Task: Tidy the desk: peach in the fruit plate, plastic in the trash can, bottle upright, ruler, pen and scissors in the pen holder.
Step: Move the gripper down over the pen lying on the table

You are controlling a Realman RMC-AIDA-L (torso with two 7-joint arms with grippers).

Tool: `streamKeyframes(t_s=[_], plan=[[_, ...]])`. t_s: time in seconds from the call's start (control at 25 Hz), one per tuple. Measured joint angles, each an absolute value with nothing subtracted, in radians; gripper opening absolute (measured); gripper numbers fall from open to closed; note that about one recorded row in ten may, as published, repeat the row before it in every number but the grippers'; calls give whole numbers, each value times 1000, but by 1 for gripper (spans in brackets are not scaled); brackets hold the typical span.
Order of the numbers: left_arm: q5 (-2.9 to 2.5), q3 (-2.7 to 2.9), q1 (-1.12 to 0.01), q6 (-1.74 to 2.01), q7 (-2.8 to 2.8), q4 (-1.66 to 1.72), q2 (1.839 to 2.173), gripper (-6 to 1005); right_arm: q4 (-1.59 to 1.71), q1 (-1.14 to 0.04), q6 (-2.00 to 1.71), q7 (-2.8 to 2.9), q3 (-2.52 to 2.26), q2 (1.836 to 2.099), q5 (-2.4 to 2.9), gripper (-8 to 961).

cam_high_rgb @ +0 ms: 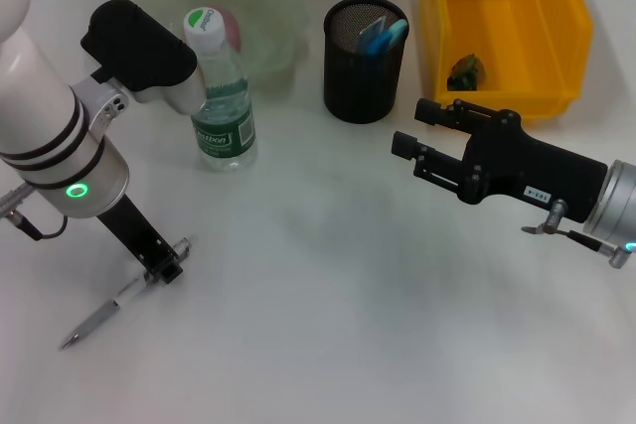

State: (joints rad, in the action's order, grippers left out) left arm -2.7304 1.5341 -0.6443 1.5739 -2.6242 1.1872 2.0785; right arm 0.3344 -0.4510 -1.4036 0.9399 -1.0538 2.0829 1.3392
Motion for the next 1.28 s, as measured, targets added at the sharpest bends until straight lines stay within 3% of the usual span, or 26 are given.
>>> streamKeyframes(t_s=[0.12,0.32,1.08,1.28], plan=[[-2730,1534,-644,1576,-2623,1187,2079,495,334,-451,-1404,940,-1054,2083,1339,563],[-2729,1534,-646,1580,-2620,1187,2079,316,334,-451,-1404,940,-1054,2083,1339,563],[-2728,1534,-649,1587,-2617,1198,2079,114,334,-451,-1404,940,-1051,2083,1339,564],[-2729,1532,-649,1590,-2617,1203,2079,117,334,-451,-1403,940,-1051,2083,1339,564]])
